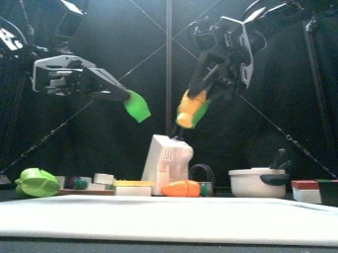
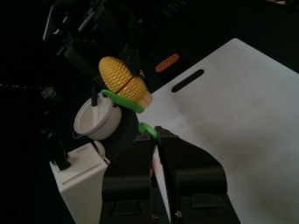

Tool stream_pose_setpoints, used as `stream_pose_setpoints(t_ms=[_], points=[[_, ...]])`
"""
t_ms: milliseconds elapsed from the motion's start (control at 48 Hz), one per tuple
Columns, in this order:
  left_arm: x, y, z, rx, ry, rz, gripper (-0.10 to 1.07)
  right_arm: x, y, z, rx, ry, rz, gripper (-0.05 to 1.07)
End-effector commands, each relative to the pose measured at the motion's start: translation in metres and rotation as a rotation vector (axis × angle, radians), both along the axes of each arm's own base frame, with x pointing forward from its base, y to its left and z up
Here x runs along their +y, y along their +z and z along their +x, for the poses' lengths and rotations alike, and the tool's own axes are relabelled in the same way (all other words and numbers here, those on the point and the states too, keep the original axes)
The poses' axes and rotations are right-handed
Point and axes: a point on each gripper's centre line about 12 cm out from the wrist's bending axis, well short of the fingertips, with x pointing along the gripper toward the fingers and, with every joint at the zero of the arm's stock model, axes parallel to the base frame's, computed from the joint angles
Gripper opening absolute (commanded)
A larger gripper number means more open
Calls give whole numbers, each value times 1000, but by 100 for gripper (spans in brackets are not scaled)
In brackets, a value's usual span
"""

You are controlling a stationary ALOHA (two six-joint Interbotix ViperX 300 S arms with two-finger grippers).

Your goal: Drop corn husk to left of board

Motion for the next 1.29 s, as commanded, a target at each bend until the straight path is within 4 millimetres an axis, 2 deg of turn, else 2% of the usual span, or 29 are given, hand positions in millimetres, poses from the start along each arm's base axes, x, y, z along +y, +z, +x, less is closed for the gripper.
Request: stream_pose_setpoints(t_ms=[0, 208, 500, 688, 812, 1062, 1271], points=[[4, 4, -8, 42, 48, -25, 36, 0, 17, -1, -54, 4, 1, 56], [8, 1, -29, 185, 156, -140, 36, -1, 17, 0, -54, 2, 2, 56], [7, -16, -53, 362, 237, -277, 36, 0, 13, 2, -43, 4, 1, 56], [-12, -28, -64, 516, 210, -341, 37, -2, 8, 2, -30, 2, 0, 56], [-22, -31, -69, 585, 201, -401, 37, 0, 2, 8, -20, 14, -6, 56], [-28, -33, -73, 645, 222, -498, 39, -1, -5, 11, -8, 30, -26, 56], [-32, -34, -74, 657, 229, -541, 51, -1, -4, 12, -11, 37, -40, 56]])
